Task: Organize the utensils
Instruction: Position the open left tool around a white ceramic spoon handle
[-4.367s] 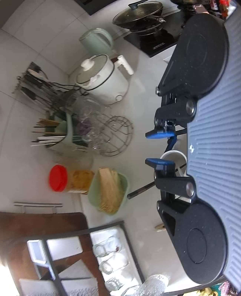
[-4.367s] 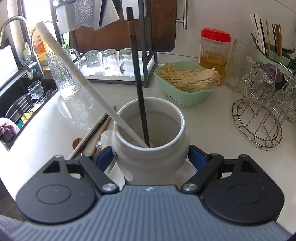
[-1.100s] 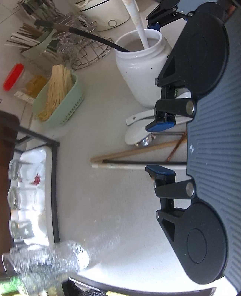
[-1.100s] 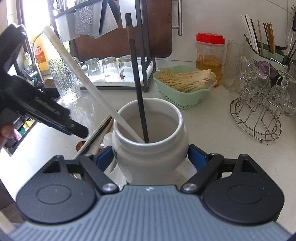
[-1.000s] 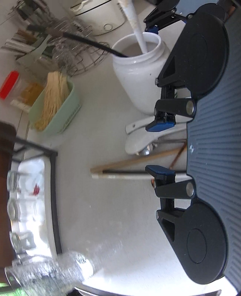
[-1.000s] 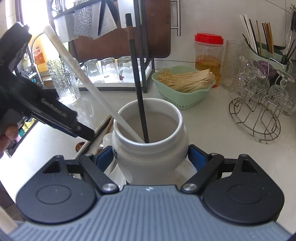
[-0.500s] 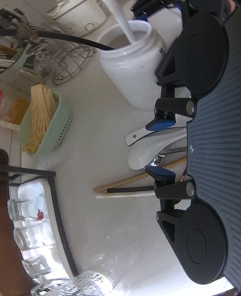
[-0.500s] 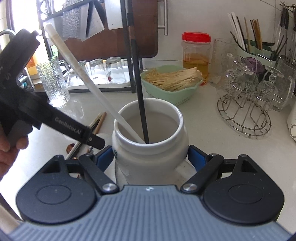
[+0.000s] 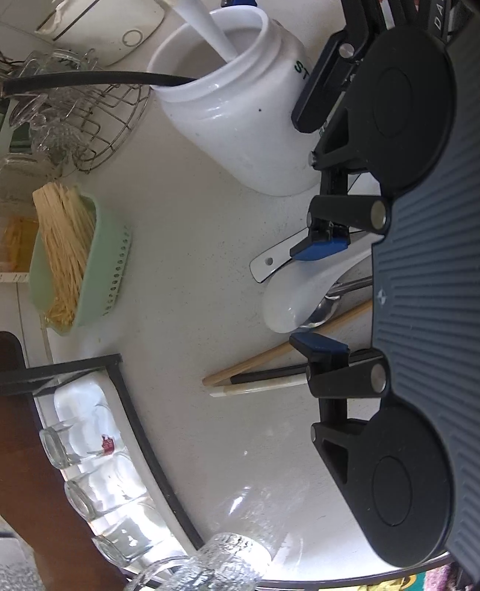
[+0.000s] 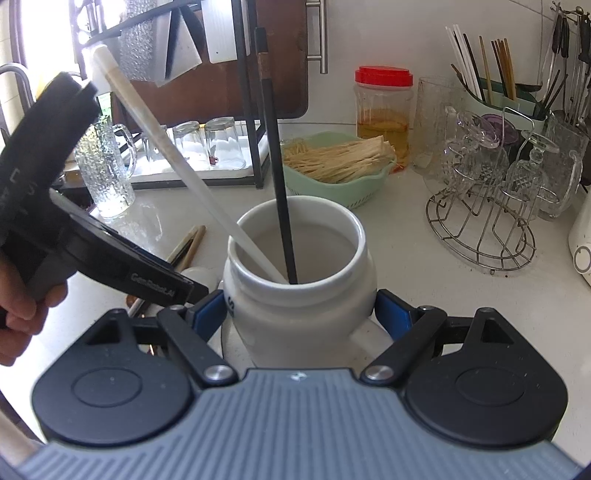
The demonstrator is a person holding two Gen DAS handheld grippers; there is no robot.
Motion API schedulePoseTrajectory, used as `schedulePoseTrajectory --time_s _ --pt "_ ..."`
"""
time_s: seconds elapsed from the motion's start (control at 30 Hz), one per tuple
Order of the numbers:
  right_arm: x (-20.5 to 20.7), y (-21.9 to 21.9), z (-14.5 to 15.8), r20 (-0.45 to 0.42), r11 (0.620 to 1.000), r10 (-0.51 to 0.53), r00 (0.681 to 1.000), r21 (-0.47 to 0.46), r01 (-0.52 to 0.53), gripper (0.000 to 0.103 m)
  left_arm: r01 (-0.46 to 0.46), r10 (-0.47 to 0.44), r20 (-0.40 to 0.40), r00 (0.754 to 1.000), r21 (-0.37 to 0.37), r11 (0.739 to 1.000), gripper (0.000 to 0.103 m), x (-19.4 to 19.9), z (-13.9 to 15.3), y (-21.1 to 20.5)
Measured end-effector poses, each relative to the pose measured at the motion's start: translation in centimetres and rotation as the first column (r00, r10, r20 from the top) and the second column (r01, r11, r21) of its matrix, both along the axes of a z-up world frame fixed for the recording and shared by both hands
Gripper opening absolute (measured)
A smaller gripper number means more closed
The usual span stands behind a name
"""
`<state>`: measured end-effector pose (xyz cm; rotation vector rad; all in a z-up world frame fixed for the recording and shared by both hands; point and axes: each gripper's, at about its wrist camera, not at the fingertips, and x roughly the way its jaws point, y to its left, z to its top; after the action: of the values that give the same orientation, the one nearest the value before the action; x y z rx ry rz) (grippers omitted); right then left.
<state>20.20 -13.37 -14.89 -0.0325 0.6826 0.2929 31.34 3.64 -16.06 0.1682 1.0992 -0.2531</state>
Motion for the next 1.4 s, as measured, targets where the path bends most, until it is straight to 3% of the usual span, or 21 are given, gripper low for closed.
schedulePoseTrajectory --time_s 0.17,0.77,1.27,1.4 --pt "0.1 -0.2 0.0 -0.003 1.000 0.008 1.000 0.004 -0.008 0.089 0.056 -0.056 0.005 0.998 0.043 0.998 0.049 0.0 -0.1 -0.7" --pt "0.5 -0.3 0.1 -0.002 0.999 0.038 0.999 -0.001 -0.038 0.089 -0.025 0.025 -0.007 1.000 0.012 1.000 0.047 1.0 -0.2 -0.2" --pt "0.8 -0.4 0.0 0.004 0.997 0.074 0.997 -0.011 -0.074 0.089 -0.109 0.109 -0.004 0.994 -0.072 0.991 0.035 -1.0 0.7 1.0" --pt "0.9 -0.3 0.0 0.004 0.997 0.080 0.997 -0.017 -0.080 0.089 -0.142 0.143 0.000 0.990 -0.104 0.984 0.018 -1.6 1.0 2.0"
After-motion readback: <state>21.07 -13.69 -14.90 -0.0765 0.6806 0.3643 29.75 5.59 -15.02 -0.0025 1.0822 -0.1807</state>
